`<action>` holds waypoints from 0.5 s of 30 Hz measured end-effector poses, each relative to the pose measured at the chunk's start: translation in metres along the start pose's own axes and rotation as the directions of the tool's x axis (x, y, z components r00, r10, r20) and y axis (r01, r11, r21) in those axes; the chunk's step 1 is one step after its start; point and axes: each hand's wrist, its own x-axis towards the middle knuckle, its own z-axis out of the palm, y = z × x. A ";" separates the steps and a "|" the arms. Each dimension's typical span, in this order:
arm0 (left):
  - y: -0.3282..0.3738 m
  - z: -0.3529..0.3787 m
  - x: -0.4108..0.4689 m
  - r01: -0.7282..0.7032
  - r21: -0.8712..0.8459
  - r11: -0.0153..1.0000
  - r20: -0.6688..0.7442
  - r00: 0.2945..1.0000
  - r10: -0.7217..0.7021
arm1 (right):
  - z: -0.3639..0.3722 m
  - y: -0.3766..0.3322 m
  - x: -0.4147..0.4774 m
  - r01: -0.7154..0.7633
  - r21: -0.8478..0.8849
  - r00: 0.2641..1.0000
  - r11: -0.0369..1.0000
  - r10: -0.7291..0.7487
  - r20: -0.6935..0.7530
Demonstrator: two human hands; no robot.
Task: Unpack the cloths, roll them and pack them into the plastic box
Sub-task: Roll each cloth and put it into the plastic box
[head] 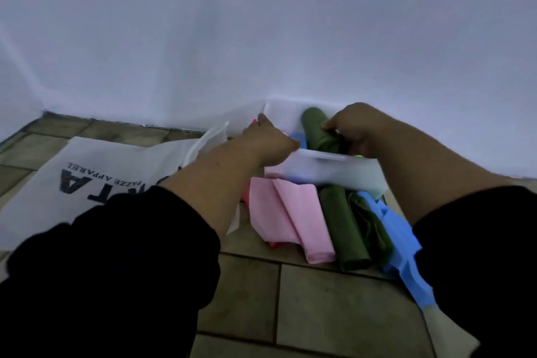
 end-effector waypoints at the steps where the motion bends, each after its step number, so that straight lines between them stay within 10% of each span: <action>1: -0.001 0.001 0.000 -0.009 0.007 1.000 0.003 1.000 0.009 | 0.012 -0.002 0.007 0.005 -0.028 0.999 1.000 -0.004 0.035; 15: -0.001 0.008 -0.001 0.019 0.086 0.996 -0.008 1.000 -0.018 | 0.052 -0.019 0.012 0.266 -0.724 0.963 0.637 -0.135 0.235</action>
